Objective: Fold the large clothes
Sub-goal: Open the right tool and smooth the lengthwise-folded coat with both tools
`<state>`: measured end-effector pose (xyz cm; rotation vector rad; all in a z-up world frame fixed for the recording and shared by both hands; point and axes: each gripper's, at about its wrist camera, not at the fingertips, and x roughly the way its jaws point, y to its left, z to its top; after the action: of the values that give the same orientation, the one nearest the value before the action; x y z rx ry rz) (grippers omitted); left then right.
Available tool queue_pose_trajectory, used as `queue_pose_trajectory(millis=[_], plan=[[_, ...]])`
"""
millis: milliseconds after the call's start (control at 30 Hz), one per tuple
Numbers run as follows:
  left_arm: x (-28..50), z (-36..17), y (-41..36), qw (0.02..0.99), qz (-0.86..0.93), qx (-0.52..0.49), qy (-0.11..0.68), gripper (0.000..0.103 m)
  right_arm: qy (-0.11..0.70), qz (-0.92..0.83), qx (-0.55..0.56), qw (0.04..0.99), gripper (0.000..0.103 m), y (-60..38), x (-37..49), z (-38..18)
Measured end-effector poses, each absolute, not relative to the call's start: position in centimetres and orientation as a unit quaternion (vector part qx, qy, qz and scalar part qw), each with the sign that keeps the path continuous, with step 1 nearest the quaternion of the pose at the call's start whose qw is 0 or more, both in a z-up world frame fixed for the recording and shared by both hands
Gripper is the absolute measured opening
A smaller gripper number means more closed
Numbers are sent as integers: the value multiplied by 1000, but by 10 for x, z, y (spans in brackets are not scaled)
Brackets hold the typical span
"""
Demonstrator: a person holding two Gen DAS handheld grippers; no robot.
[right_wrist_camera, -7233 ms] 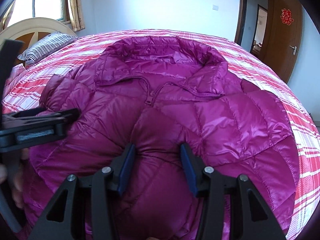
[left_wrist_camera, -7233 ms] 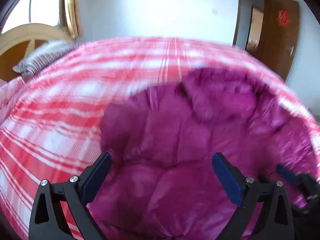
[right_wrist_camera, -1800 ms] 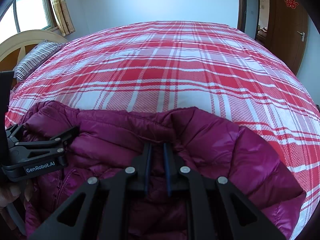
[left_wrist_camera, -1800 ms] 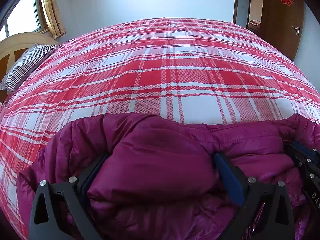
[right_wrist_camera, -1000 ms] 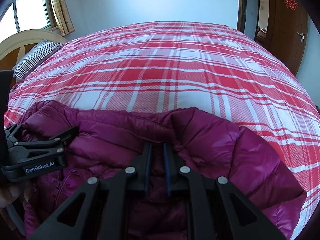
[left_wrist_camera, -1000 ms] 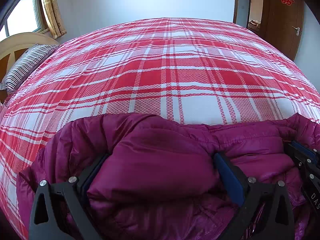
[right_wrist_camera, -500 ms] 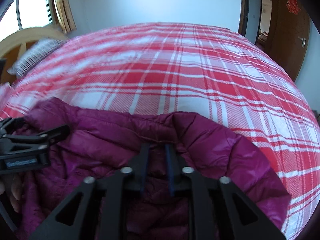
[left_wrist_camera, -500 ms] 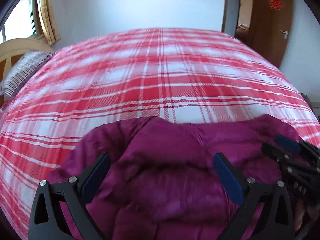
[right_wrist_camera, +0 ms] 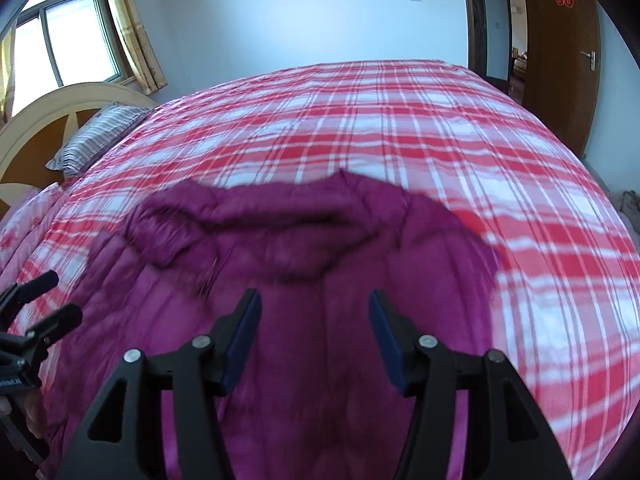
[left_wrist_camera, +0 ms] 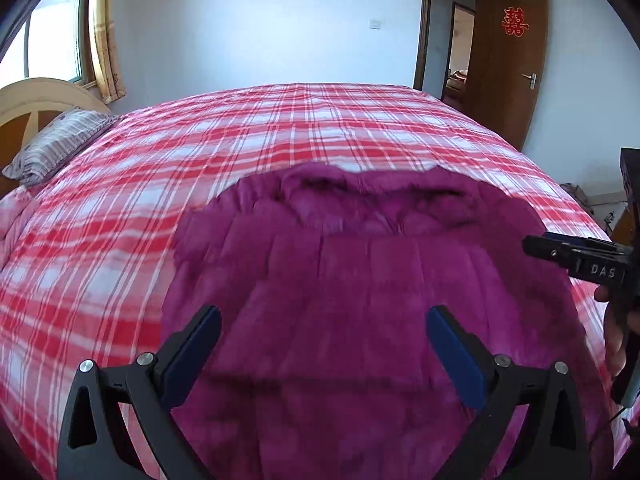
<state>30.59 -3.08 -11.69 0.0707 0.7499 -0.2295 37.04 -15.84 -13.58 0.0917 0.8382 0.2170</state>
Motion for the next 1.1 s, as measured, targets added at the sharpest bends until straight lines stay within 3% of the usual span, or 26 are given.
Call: queue_pose_trajectory(millis=[200, 1100], plan=[[260, -124, 2, 923, -101, 2, 370, 102, 411, 109, 53, 904, 65, -165, 312, -136], [110, -186, 62, 910, -89, 17, 404, 102, 419, 59, 65, 904, 65, -194, 121, -193]])
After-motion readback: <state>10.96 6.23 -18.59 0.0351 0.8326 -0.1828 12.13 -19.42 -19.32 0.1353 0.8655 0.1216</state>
